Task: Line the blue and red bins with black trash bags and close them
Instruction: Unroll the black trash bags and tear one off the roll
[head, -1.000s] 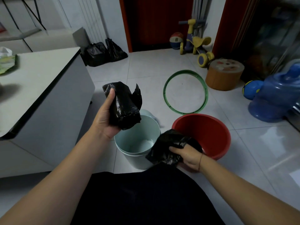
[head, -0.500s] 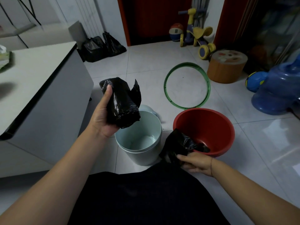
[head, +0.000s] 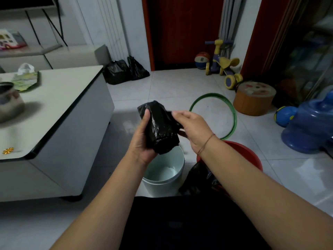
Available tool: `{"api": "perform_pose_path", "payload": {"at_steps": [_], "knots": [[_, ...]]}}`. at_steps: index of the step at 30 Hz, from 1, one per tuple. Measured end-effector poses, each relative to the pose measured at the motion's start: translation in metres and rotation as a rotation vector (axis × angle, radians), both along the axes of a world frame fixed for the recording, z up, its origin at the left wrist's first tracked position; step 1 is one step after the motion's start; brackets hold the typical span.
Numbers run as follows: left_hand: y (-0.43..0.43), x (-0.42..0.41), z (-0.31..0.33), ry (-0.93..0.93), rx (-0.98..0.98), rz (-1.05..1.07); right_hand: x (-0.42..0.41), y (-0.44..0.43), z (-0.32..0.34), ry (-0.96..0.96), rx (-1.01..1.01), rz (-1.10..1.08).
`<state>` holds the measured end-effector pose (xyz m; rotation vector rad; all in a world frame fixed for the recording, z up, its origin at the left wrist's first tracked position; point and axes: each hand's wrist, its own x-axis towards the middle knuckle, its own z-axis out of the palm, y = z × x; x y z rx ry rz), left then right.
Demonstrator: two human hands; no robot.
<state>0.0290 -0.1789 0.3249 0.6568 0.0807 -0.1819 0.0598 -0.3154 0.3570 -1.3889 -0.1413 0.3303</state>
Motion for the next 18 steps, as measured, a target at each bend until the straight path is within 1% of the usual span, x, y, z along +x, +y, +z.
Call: {"api": "perform_pose_path", "payload": {"at_steps": [2, 6, 7, 9, 10, 11, 12, 16, 18], "knots": [[0.005, -0.002, -0.003, 0.014, -0.077, 0.012, 0.009, 0.002, 0.0, 0.029, 0.005, -0.125], [0.011, -0.003, -0.009, 0.055, -0.16, 0.019, 0.024, -0.008, 0.004, 0.113, 0.112, -0.209], [0.011, -0.003, -0.009, 0.062, -0.166, 0.018, 0.024, -0.01, 0.005, 0.124, 0.101, -0.181], [0.01, -0.002, -0.009, 0.055, -0.147, 0.025, 0.018, -0.008, -0.002, 0.131, -0.034, -0.001], [0.01, -0.001, -0.01, 0.046, -0.11, 0.033, 0.012, -0.003, -0.01, 0.137, -0.084, 0.091], [0.01, 0.0, -0.01, 0.037, -0.069, 0.038, 0.006, 0.003, -0.017, 0.13, -0.096, 0.131], [0.01, 0.0, -0.011, 0.033, -0.041, 0.035, 0.002, 0.009, -0.023, 0.123, -0.075, 0.101], [0.011, -0.002, -0.014, 0.051, -0.042, 0.014, 0.007, 0.015, -0.026, 0.047, -0.003, -0.187], [0.014, -0.002, -0.017, 0.093, -0.056, 0.027, 0.014, 0.01, -0.023, 0.008, 0.083, -0.246]]}}
